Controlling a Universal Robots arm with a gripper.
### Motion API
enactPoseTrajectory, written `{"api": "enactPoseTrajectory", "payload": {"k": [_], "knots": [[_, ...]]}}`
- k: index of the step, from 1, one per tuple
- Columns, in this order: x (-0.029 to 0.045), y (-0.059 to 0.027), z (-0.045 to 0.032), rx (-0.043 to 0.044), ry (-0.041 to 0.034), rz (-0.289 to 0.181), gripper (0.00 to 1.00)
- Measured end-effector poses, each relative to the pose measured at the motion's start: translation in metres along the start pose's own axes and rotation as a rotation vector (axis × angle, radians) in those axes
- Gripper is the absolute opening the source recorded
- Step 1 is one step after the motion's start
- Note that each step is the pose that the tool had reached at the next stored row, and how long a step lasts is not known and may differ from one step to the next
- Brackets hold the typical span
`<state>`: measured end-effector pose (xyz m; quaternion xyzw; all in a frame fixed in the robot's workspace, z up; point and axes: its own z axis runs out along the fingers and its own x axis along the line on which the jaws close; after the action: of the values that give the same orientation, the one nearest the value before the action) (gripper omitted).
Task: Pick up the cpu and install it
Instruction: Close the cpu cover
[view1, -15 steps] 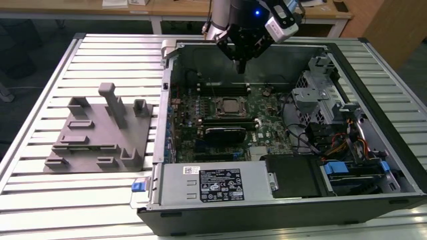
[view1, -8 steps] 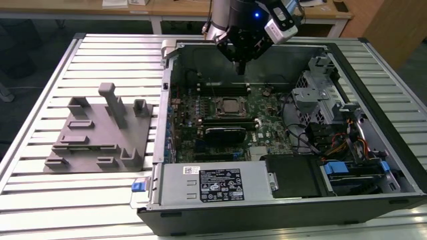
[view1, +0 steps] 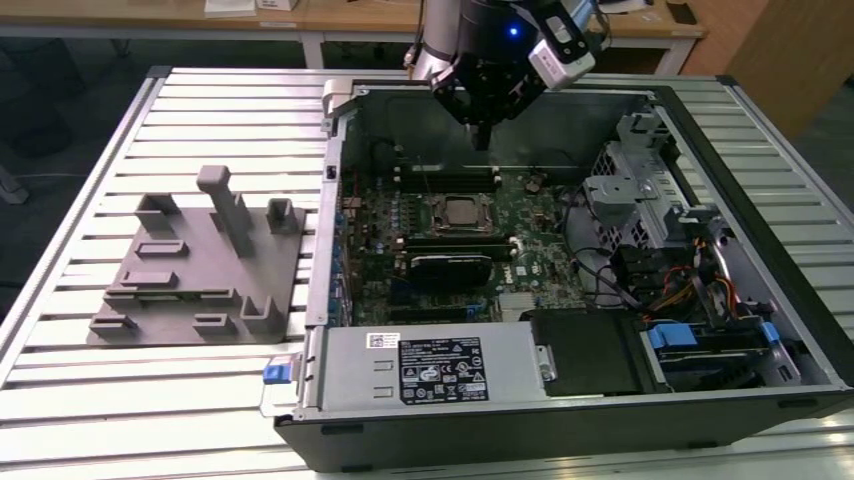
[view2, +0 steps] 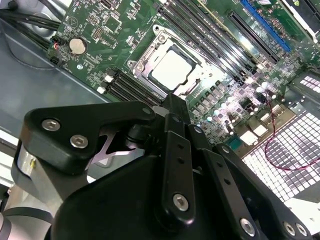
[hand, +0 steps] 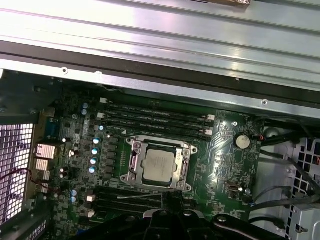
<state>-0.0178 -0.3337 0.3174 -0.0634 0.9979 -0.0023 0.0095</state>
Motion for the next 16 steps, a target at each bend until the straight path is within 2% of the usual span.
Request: {"api": "enactPoseTrajectory", "payload": {"k": [15,16], "knots": [[0.0002,0.0000,0.0104,0.0003,0.0002,0.000,0.11],[0.0003,0.0001,0.0147,0.0003,0.0002,0.000,0.11]]}}
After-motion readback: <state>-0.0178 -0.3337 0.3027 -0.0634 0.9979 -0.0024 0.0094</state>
